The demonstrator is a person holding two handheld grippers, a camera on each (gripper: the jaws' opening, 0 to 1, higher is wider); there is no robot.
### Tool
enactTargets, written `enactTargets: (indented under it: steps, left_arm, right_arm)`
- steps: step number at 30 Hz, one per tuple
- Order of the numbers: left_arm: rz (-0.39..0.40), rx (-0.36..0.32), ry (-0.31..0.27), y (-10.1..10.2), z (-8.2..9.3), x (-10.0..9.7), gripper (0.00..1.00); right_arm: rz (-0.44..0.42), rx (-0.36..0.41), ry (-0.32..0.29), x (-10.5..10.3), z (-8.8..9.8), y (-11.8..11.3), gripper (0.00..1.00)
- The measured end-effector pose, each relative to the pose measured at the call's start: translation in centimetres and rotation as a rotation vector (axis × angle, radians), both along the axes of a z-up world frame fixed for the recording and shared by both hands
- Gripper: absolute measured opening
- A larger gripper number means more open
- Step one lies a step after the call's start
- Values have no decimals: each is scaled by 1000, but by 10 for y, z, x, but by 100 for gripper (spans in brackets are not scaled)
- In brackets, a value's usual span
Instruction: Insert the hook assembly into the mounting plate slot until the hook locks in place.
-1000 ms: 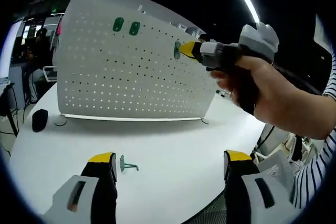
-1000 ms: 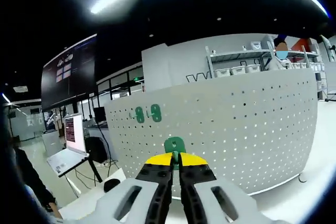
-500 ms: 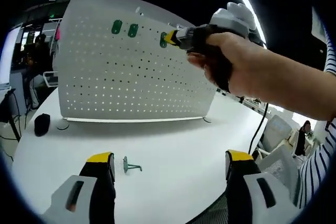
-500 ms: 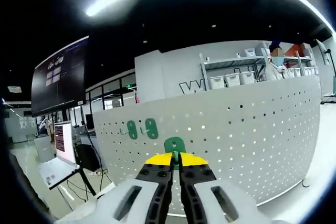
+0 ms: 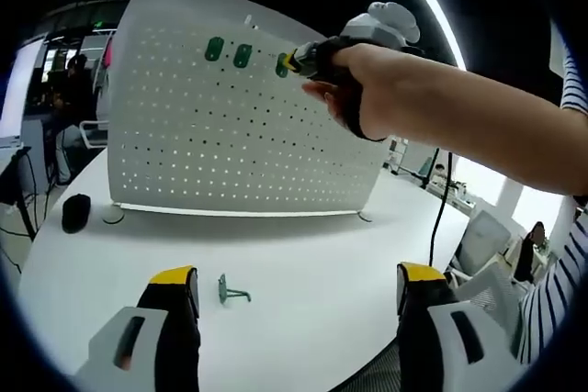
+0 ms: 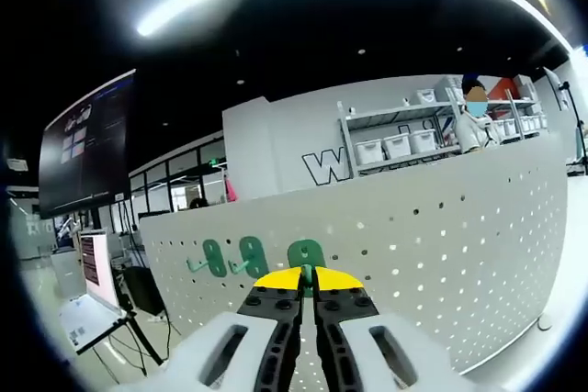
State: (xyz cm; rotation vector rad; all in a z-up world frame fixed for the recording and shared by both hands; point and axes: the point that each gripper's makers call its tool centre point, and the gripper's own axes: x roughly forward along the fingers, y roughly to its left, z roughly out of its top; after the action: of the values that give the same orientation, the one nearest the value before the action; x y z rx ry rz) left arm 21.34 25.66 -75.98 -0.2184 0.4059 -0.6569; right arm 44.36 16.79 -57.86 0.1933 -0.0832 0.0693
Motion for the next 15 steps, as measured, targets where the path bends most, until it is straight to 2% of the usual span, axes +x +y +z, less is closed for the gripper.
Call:
enactTargets:
  steps: [5,15]
  left_arm:
    - [9,-3,0,2,1,1,89]
    - [37,-40,16,8,2,3,88]
  right_arm:
    - [-29,-6,-28,7,6,2,1]
    - [-55,-25,-37,14,3,1,1]
